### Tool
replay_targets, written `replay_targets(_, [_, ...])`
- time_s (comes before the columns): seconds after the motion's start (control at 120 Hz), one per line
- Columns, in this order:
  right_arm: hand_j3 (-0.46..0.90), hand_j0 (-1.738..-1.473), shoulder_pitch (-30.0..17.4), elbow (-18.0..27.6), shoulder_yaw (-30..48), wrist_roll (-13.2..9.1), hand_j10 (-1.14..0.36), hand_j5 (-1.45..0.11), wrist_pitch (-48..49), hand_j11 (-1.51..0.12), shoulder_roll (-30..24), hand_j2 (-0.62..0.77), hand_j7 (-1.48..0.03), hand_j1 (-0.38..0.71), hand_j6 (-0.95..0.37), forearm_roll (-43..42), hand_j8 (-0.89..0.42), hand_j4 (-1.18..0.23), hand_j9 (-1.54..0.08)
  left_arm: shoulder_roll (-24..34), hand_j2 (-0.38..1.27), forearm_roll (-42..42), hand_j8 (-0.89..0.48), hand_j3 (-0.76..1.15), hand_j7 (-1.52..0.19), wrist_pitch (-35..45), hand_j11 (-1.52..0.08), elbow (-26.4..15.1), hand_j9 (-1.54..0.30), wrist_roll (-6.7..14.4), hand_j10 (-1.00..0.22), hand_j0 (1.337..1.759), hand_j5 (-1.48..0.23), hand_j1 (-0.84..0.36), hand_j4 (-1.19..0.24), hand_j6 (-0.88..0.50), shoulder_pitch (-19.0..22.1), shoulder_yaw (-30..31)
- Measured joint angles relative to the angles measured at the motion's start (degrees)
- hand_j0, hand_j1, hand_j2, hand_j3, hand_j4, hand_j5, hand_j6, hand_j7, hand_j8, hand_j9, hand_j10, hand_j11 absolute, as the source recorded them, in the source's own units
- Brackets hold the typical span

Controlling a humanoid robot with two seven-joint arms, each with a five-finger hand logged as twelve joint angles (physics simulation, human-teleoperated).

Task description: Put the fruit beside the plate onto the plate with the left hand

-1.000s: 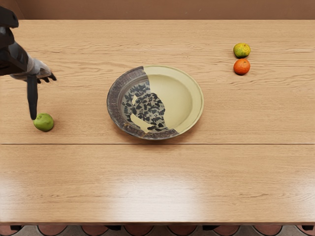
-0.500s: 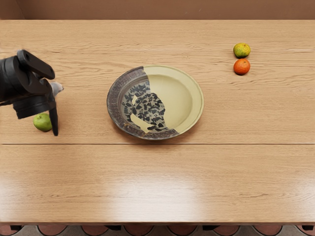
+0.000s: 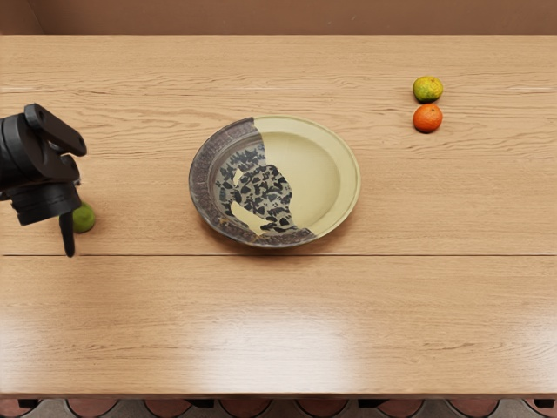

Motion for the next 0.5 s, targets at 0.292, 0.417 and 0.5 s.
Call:
replay_targets(0.292, [0.0, -1.658, 0.0, 0.0, 0.0, 0.0, -0.02, -0.03, 0.0, -0.03, 0.0, 0.0, -0.03, -0.32, -0.02, 0.0, -0.02, -0.02, -0.03, -0.6, 0.03, -5.14, -0.15, 0.0, -0.19, 5.33, -0.19, 0.72, -0.19, -1.92, -0.15, 1.658, -0.19, 0.17, -0.15, -0.15, 1.84, -1.04])
replay_targets(0.417, [0.0, -1.658, 0.0, 0.0, 0.0, 0.0, -0.02, -0.03, 0.0, -0.03, 0.0, 0.0, -0.03, -0.32, -0.02, 0.0, -0.02, -0.02, -0.03, -0.51, 0.03, -6.19, -0.16, 0.0, -0.2, 6.35, -0.2, 0.8, -0.2, -3.2, -0.16, 1.658, -0.2, 0.16, -0.16, -0.16, 2.06, -2.0])
replay_targets(0.5, [0.0, -1.658, 0.0, 0.0, 0.0, 0.0, -0.02, -0.03, 0.0, -0.03, 0.0, 0.0, -0.03, -0.32, -0.02, 0.0, -0.02, -0.02, -0.03, -0.43, 0.03, -6.86, -0.16, 0.0, -0.21, 7.86, -0.21, 0.85, -0.21, -3.54, -0.16, 1.658, -0.21, 0.16, -0.16, -0.16, 2.55, -2.04])
